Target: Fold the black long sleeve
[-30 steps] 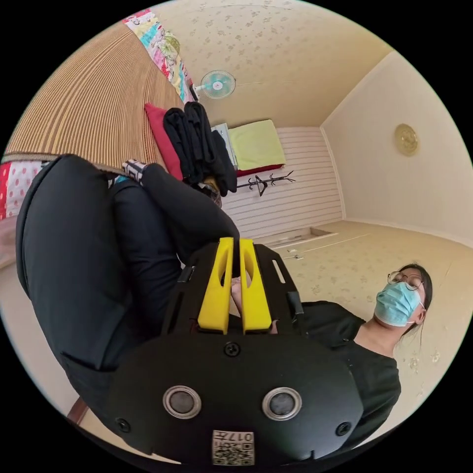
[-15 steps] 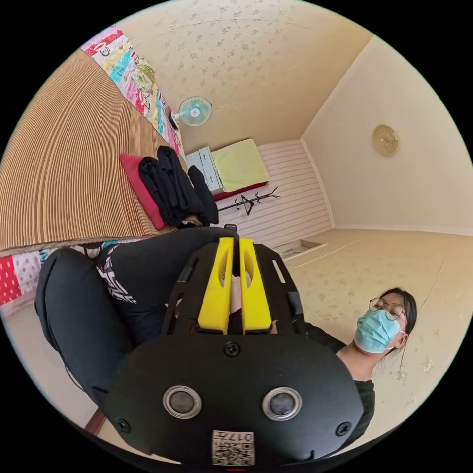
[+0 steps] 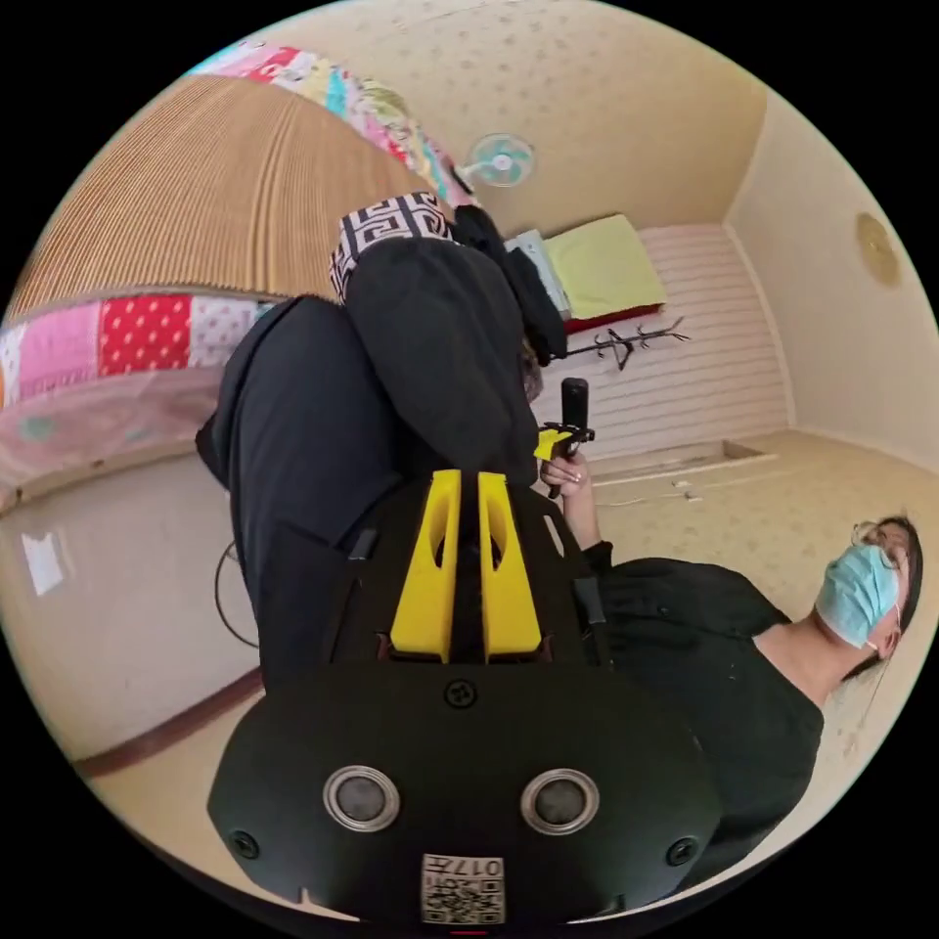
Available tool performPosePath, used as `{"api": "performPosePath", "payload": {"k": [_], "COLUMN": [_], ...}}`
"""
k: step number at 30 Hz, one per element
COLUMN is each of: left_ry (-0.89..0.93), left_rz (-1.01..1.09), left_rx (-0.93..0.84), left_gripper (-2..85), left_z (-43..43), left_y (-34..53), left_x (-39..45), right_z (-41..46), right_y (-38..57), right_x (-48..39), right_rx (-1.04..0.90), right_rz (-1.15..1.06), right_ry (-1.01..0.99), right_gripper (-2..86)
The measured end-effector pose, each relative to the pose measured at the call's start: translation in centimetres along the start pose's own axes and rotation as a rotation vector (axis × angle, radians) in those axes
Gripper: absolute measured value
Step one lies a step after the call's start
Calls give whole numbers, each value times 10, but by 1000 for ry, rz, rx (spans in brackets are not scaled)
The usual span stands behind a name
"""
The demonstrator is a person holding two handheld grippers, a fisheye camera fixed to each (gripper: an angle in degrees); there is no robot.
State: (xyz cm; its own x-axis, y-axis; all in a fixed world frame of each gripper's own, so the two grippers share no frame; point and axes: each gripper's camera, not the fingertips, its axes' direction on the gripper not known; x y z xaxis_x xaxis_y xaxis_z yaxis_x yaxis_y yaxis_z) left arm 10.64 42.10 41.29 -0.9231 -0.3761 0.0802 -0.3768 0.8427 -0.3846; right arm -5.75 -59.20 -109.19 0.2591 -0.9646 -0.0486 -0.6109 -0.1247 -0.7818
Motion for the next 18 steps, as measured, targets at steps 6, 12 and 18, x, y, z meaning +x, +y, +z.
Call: {"api": "performPosePath", "payload": {"k": [6, 12, 18], "left_ry": [75, -137, -165], "left_rz": [-143, 18, 63], "left_rx": [247, 196, 208], "left_gripper": [98, 123, 52], "left_z": [-27, 27, 78], "left_y": [47, -10, -34], "left_x": [-49, 3, 2], "right_z": [16, 18, 70], "right_y": [46, -23, -100], "right_x": [50, 8, -2], "right_rx": [186, 297, 304], "right_rz": [150, 52, -17], "right_ry": [-56, 212, 543], "right_gripper": [52, 96, 45]}}
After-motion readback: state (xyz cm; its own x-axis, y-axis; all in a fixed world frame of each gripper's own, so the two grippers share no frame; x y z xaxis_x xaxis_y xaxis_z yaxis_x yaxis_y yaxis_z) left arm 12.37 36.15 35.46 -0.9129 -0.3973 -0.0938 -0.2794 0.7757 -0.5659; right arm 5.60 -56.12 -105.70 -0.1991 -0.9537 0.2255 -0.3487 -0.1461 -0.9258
